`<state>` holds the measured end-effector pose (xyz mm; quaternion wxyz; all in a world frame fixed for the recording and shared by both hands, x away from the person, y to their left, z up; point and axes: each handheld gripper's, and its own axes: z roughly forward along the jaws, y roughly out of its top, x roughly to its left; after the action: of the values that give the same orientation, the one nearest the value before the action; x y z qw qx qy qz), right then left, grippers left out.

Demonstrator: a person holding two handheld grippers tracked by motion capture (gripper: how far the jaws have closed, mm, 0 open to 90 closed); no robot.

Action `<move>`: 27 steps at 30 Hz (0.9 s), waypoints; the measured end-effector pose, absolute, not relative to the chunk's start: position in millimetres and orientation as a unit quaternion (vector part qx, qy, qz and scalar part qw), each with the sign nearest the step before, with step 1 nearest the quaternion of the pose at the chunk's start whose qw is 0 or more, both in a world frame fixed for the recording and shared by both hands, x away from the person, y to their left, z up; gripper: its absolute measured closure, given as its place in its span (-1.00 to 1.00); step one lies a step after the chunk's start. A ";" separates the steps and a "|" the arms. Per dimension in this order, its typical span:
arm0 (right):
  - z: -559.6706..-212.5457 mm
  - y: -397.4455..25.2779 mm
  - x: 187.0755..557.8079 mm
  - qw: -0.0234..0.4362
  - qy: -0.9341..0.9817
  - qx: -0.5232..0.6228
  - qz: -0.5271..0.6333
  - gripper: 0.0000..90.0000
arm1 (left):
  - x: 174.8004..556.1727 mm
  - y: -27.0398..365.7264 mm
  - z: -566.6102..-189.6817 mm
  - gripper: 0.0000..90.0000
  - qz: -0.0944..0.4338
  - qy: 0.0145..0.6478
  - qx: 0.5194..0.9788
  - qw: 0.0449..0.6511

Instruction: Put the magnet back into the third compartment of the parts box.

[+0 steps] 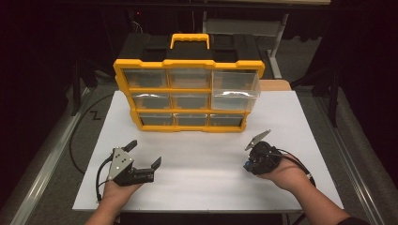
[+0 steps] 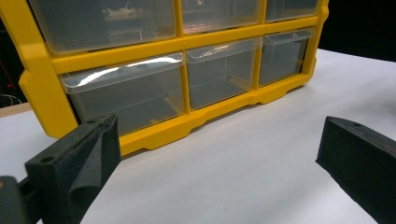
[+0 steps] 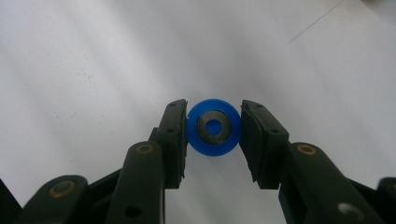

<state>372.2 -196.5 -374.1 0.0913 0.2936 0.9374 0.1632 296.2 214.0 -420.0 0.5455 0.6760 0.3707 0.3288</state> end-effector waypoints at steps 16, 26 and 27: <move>-368.7 -189.3 380.7 0.086 0.944 0.287 0.138 0.44 | 299.5 217.5 -420.2 -0.99 0.328 0.373 0.673 0.548; -357.0 -183.2 384.1 0.073 0.948 0.281 0.129 0.44 | 298.9 215.7 -419.8 -0.99 0.327 0.367 0.674 0.551; -356.1 -182.5 384.5 0.072 0.950 0.277 0.128 0.44 | 298.4 215.6 -419.6 -0.99 0.328 0.366 0.674 0.551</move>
<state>384.5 -182.5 -356.1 0.0723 0.2768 0.9497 0.1277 298.4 215.6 -419.6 0.5512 0.6743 0.3659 0.3280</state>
